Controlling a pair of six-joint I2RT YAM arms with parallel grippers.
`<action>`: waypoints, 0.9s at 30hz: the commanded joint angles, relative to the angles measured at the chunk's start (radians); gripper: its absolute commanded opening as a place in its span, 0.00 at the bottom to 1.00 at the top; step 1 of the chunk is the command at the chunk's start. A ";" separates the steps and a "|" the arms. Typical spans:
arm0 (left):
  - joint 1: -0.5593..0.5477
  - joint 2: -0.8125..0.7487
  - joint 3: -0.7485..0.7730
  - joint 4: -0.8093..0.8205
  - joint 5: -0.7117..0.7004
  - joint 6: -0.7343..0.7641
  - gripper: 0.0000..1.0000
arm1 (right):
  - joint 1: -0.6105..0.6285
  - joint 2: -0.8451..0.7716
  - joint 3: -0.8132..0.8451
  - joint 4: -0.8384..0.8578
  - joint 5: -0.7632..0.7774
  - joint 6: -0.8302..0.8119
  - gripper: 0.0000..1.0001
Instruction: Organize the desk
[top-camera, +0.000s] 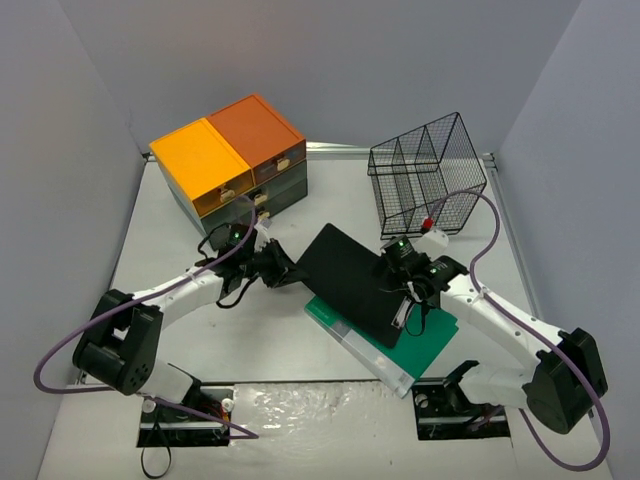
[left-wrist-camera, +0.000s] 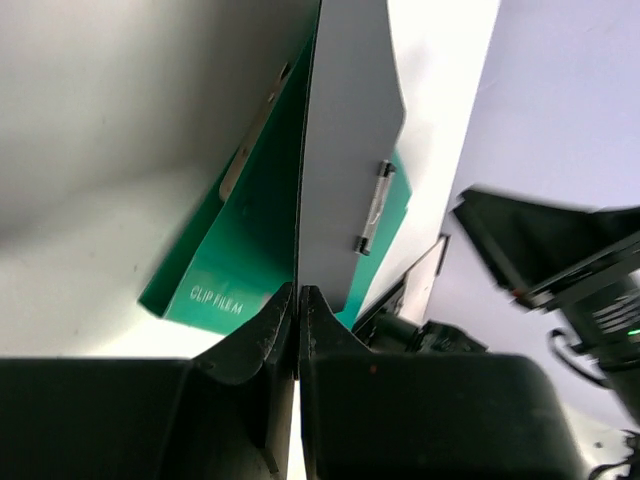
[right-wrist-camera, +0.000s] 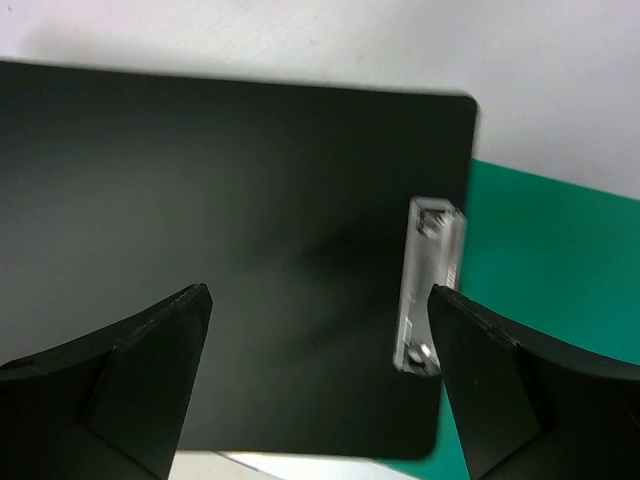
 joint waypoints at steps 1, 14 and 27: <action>0.038 -0.020 0.063 0.147 0.046 -0.043 0.00 | 0.007 -0.095 -0.023 0.004 -0.034 -0.005 0.87; 0.067 0.016 -0.033 0.476 0.092 -0.249 0.00 | 0.004 -0.139 -0.090 0.028 -0.076 0.022 0.89; 0.178 -0.104 -0.033 0.392 0.142 -0.231 0.00 | -0.022 -0.214 -0.137 0.025 -0.087 0.059 0.89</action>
